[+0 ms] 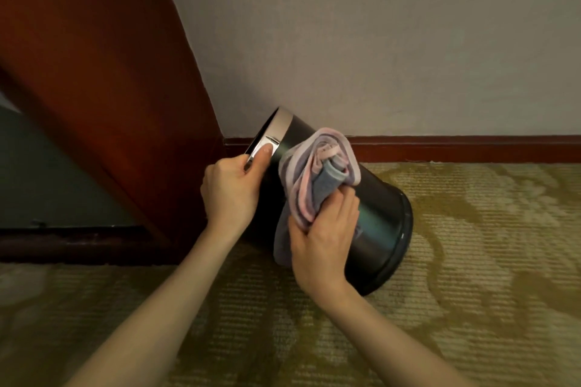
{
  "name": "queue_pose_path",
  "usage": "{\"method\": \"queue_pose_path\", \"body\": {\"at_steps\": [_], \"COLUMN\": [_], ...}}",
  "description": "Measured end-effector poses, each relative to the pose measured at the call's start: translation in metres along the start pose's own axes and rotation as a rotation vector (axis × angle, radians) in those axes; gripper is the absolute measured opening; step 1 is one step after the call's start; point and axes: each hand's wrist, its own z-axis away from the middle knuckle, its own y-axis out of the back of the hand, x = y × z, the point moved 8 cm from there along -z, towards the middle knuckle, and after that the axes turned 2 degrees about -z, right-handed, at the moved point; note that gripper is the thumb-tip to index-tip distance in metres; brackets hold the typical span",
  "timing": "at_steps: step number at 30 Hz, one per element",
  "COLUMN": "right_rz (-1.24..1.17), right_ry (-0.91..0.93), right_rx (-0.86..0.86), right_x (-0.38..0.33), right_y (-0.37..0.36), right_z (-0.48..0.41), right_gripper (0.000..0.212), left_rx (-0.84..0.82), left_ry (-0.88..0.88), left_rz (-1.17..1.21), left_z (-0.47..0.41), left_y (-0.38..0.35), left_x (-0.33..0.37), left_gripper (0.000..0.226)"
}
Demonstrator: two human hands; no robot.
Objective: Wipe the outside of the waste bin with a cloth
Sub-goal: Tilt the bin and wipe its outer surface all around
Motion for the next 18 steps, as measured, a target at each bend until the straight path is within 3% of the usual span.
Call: {"method": "queue_pose_path", "body": {"at_steps": [7, 13, 18], "right_rz": [-0.045, -0.223, -0.25], "right_ry": [-0.025, -0.216, -0.353], "right_rx": [0.019, -0.002, -0.078], "right_x": [0.001, 0.016, 0.032], "right_y": [0.005, 0.002, -0.013], "right_z": [-0.035, -0.077, -0.107], "right_gripper": [0.045, 0.047, 0.027], "left_rx": [-0.047, -0.061, -0.07], "left_ry": [-0.042, -0.068, -0.101], "left_rz": [0.033, 0.0, 0.032], "left_z": [0.0, 0.006, 0.009], "left_y": [-0.004, -0.005, -0.004], "left_x": [0.006, 0.014, 0.013], "left_gripper": [0.063, 0.065, 0.061]}}
